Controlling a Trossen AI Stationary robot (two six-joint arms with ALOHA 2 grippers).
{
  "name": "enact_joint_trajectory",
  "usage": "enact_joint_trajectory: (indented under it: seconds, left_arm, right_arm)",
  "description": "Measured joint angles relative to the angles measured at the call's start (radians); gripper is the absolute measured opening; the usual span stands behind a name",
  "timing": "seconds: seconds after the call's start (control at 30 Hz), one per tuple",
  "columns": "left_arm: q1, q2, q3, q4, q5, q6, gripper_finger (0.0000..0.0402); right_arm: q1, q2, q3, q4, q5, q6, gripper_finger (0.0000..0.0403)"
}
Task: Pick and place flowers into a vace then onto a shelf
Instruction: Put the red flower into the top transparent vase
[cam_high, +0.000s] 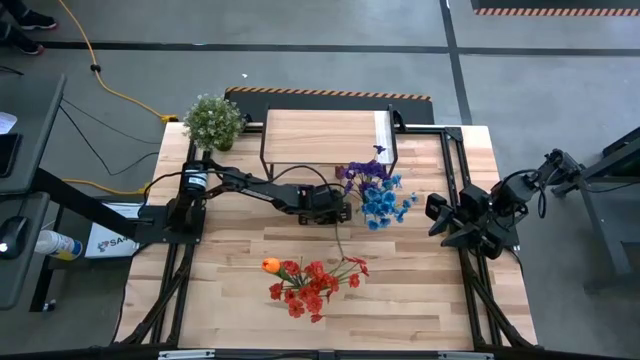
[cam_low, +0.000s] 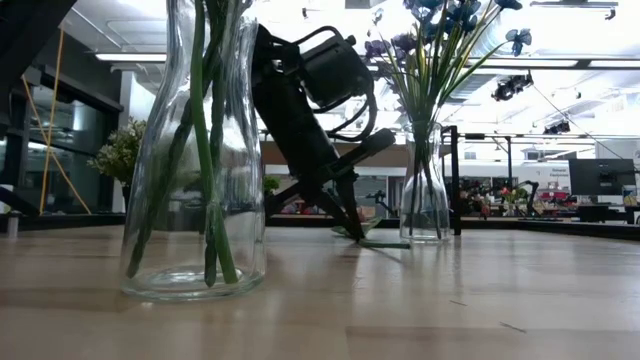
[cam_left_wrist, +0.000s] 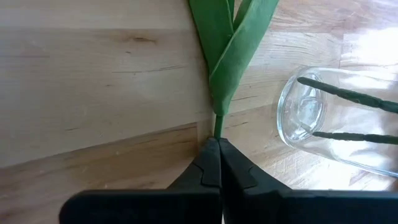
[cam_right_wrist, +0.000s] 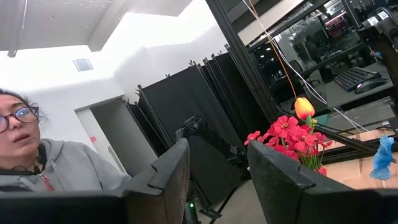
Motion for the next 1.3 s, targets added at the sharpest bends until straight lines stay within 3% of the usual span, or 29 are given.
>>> enact_joint_trajectory:
  seconds: [0.4, 0.57, 0.87, 1.3]
  left_arm:
    - [0.0, -0.035, -0.005, -0.077, -0.009, 0.013, 0.0022]
    - [0.0, -0.089, -0.008, -0.202, -0.076, 0.012, 0.0022]
    - [0.001, -0.17, 0.001, -0.236, -0.177, 0.025, 0.0022]
    - [-0.035, -0.227, 0.091, -0.427, -0.218, 0.019, 0.0022]
  right_arm:
    - [0.0, 0.0, 0.0, -0.022, -0.003, 0.0, 0.0154]
    - [0.0, 0.0, 0.0, -0.022, -0.012, 0.001, 0.0154]
    - [0.0, 0.0, 0.0, -0.021, -0.029, 0.019, 0.0154]
    - [0.0, 0.0, 0.0, -0.022, -0.052, 0.018, 0.0154]
